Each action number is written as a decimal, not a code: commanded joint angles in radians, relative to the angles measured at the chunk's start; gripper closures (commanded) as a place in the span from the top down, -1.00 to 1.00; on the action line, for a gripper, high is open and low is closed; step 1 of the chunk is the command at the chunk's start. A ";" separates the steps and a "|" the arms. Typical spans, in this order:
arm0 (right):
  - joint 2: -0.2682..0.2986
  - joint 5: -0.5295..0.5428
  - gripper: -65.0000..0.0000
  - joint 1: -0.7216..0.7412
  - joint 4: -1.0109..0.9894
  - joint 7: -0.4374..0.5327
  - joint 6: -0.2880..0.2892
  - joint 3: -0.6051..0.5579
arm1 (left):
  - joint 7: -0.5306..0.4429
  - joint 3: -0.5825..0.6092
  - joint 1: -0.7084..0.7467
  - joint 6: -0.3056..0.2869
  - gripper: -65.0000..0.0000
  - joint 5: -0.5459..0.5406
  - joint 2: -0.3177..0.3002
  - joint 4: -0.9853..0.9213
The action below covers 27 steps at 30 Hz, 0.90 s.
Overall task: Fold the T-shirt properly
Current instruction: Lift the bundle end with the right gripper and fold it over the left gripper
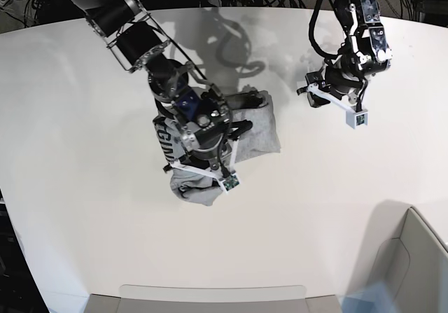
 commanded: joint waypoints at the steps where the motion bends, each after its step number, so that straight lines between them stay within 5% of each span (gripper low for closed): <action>1: -0.034 -0.052 -1.00 0.028 -0.005 0.020 -0.004 -0.010 | -0.013 0.002 -0.008 -0.004 -0.06 -0.006 -0.004 0.017; 6: -0.129 -0.175 -1.00 0.026 -0.103 0.019 -0.001 -0.062 | -0.015 0.002 -0.010 -0.004 -0.06 -0.005 -0.004 0.014; 12: -0.134 -0.143 -0.30 -0.001 -0.092 0.020 0.000 -0.188 | -0.016 -0.001 -0.013 -0.004 -0.06 -0.005 -0.004 0.013; 16: -0.133 -0.143 -0.21 -0.028 -0.048 0.014 0.019 -0.283 | -0.018 -0.001 -0.013 -0.004 -0.06 -0.005 -0.004 0.013; 22: -0.142 -0.143 -0.21 -0.101 0.044 0.020 0.362 -0.294 | -0.018 -0.002 -0.014 -0.004 -0.06 -0.005 -0.004 0.013; 27: -0.131 -0.149 -0.21 -0.136 0.201 0.020 0.407 -0.294 | -0.018 -0.002 -0.010 -0.004 -0.06 -0.005 -0.004 0.013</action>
